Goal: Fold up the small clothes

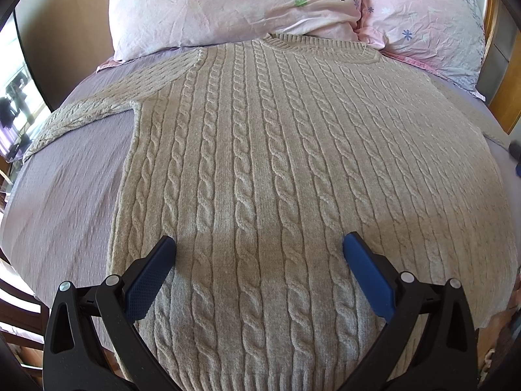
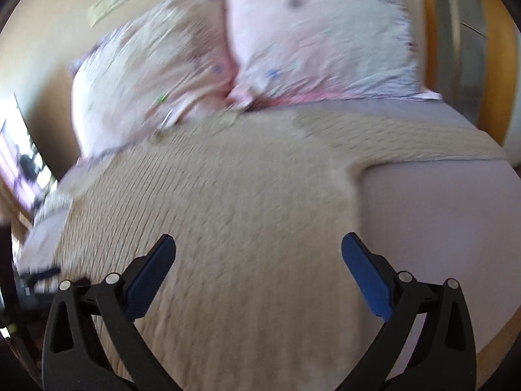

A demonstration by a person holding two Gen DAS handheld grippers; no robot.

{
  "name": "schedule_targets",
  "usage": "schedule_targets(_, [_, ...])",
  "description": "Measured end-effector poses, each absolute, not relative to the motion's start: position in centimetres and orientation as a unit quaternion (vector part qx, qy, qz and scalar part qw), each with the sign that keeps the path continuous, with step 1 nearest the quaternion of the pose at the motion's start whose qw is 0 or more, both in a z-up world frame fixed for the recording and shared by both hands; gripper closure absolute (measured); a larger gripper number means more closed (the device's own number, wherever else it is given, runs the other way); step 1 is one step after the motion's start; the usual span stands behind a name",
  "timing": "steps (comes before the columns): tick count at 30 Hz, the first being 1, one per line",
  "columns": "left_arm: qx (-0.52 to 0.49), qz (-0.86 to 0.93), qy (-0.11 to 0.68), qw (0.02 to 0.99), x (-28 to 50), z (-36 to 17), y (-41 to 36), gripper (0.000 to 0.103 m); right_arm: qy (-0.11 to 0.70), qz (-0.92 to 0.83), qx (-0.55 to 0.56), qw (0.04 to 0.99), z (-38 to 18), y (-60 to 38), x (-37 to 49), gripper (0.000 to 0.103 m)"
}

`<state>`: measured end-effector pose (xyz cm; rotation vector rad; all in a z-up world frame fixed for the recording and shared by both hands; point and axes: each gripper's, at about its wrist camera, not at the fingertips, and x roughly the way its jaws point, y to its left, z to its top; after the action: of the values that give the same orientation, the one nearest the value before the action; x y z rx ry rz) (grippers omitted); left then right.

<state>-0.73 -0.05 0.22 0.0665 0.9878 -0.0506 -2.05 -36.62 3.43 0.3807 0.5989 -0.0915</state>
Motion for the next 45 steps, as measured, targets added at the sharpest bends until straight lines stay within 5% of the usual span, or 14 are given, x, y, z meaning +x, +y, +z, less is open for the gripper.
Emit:
schedule_targets(3, [0.033, -0.03, 0.469, 0.882, -0.7, 0.2, 0.0, 0.001, 0.265, -0.135, 0.306, 0.904, 3.8, -46.9, -0.8, 0.013])
schedule_targets(5, [0.033, -0.037, 0.461, 0.886, -0.7, 0.2, 0.1, 0.001, 0.268, -0.175, 0.38, 0.868, 2.9, -53.1, 0.3, 0.04])
schedule_targets(7, [0.034, -0.046, 0.454, 0.889, -0.7, 0.2, 0.3, 0.001, 0.274, -0.206, 0.431, 0.835, 1.6, -57.8, 1.3, 0.051])
schedule_targets(18, [-0.121, -0.088, 0.356, 0.923, 0.8, 3.2, 7.7, 0.001, 0.242, -0.287, 0.547, 0.748, -3.0, -67.6, 2.2, 0.067])
schedule_targets(21, [-0.159, -0.066, 0.333, 0.927, 1.6, 4.0, 11.1, 0.001, 0.239, -0.299, 0.547, 0.745, -3.3, -68.8, 2.8, 0.083])
schedule_targets(22, [-0.164, -0.054, 0.325, 0.93, 1.9, 4.2, 12.2, 0.001, 0.246, -0.298, 0.544, 0.745, -3.5, -69.1, 3.4, 0.096])
schedule_targets(28, [-0.172, 0.022, 0.314, 0.933, 2.9, 5.0, 19.0, 0.001, 0.198, -0.261, 0.386, 0.862, 4.6, -61.4, 6.1, 0.097])
schedule_targets(33, [-0.218, 0.073, 0.307, 0.924, 3.9, 5.3, 24.6, 0.001, 0.182, -0.064, 0.243, 0.951, 12.2, -43.5, 9.6, 0.097])
schedule_targets(37, [-0.28, 0.096, 0.293, 0.909, 4.7, 5.1, 28.1, 0.001, 0.237, 0.136, 0.156, 0.949, 11.9, -26.6, 12.1, 0.097])
schedule_targets(39, [-0.305, 0.102, 0.297, 0.899, 5.3, 4.9, 29.5, 0.001, 0.315, 0.229, 0.107, 0.915, 8.8, -18.8, 13.2, 0.091])
schedule_targets(41, [-0.331, 0.108, 0.302, 0.888, 6.0, 4.6, 31.2, 0.001, 0.365, 0.275, 0.087, 0.885, 6.1, -14.6, 12.9, 0.069])
schedule_targets(45, [-0.372, 0.137, 0.316, 0.862, 7.2, 3.4, 34.7, 0.011, 0.338, 0.263, 0.091, 0.899, 5.7, -15.9, 10.3, 0.04])
